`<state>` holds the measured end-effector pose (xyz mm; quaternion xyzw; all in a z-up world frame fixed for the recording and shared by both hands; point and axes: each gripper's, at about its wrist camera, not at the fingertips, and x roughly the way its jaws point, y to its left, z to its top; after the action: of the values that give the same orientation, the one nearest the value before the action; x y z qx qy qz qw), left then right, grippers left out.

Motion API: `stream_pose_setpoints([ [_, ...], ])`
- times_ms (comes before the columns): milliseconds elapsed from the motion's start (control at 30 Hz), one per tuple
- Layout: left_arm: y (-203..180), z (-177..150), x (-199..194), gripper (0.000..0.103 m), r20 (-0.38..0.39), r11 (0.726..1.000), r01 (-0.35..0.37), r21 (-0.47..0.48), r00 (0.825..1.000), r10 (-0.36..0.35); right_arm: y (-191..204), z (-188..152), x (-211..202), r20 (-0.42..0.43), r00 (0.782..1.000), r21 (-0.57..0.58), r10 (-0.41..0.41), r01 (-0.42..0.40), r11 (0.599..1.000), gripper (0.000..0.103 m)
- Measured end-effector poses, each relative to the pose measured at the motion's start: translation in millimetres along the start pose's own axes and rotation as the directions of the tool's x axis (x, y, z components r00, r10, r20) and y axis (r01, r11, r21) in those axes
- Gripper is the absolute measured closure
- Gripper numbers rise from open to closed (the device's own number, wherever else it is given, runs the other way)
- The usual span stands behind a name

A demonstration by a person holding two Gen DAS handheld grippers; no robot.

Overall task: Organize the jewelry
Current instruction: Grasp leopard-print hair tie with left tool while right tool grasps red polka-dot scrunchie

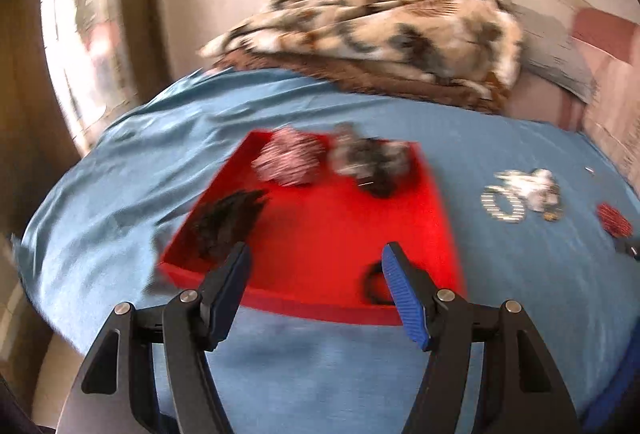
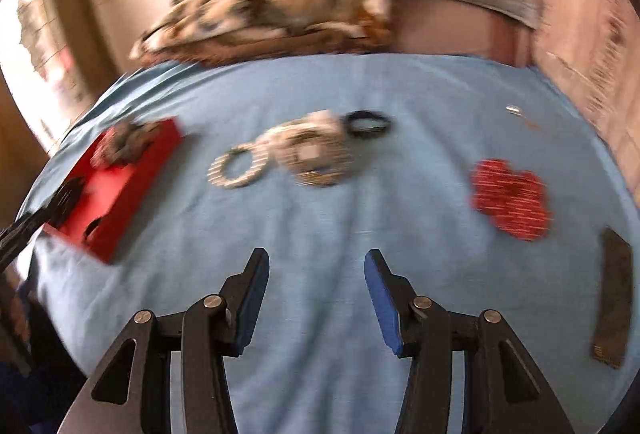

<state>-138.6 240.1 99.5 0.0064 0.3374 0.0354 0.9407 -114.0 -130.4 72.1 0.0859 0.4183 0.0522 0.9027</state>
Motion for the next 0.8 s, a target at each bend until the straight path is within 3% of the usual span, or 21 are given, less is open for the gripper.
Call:
stream_pose_setpoints([
  [133, -49.2, 21.8, -10.0, 0.037, -0.008, 0.989, 0.12, 0.082, 0.993, -0.12, -42.2, 4.4, -10.2, 0.04, 0.998, 0.096, -0.044, 0.04, 0.995, 0.046],
  [333, -127.0, 52.7, 6.4, 0.037, -0.083, 0.948, 0.287, 0.134, 0.957, -0.278, -95.0, 6.8, -11.6, 0.058, 0.995, 0.263, -0.077, 0.059, 0.963, 0.045],
  [567, -214.6, 69.7, 50.0, 0.037, -0.166, 0.91, 0.36, 0.207, 0.929, -0.33, -135.4, 16.5, 11.4, 0.003, 0.991, 0.357, -0.135, 0.125, 0.926, 0.045],
  [800, -277.6, 60.8, 103.8, 0.043, -0.257, 0.872, 0.38, 0.31, 0.916, -0.308, -163.9, 24.7, 29.8, -0.02, 0.987, 0.414, -0.161, 0.155, 0.897, 0.045],
])
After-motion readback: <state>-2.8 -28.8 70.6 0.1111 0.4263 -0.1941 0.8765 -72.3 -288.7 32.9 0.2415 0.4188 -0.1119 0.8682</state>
